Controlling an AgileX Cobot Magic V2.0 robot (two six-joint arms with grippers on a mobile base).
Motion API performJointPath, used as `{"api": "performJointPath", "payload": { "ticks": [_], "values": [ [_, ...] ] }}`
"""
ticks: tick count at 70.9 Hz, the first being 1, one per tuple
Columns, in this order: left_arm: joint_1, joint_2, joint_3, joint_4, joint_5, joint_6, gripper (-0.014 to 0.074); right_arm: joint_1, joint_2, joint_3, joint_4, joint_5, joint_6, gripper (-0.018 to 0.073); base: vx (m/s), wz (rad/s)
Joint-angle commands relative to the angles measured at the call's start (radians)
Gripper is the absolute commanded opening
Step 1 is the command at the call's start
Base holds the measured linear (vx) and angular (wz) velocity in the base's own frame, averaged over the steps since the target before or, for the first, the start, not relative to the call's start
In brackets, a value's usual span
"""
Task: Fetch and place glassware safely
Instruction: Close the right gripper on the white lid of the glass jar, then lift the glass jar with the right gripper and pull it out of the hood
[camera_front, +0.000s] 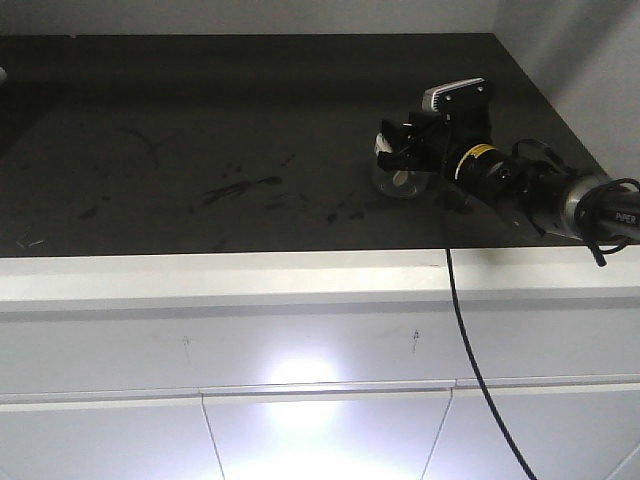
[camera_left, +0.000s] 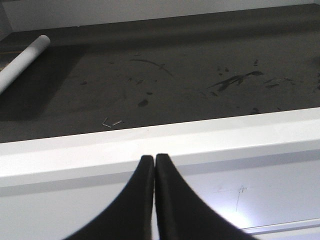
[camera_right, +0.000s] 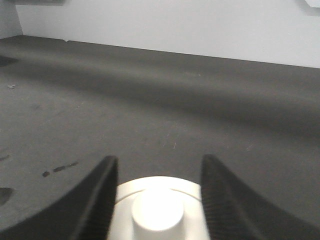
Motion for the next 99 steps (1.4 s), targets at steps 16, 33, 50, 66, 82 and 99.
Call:
{"api": "performJointPath", "payload": {
  "ticks": [16,33,50,66,82,99],
  "values": [
    [-0.001,0.009,-0.027,-0.007,-0.063,-0.004,-0.0007,-0.005,-0.052,-0.028,0.013,-0.051,-0.003,-0.0011,0.0,0.0],
    [-0.001,0.009,-0.027,-0.007,-0.063,-0.004,-0.0007,-0.005,-0.113,-0.024,-0.075,-0.046,0.157,-0.0004,0.0,0.0],
    [-0.001,0.009,-0.027,-0.015,-0.063,-0.006,-0.0007,-0.005,-0.307,0.15,-0.13,-0.045,0.186,-0.0003,0.0,0.0],
    [-0.001,0.009,-0.027,-0.015,-0.064,-0.005,-0.0007,-0.003,-0.55,0.418,-0.13,-0.053,0.128,-0.0003,0.0,0.0],
    [-0.001,0.009,-0.027,-0.015,-0.064,-0.005,-0.0007,-0.003,-0.786,0.636,-0.135,-0.058,0.128,-0.0003,0.0,0.0],
    [-0.001,0.009,-0.027,-0.014,-0.065,-0.005,-0.0007,0.114,-0.949,0.797,-0.14,-0.059,0.128,-0.0003,0.0,0.0]
  ]
}}
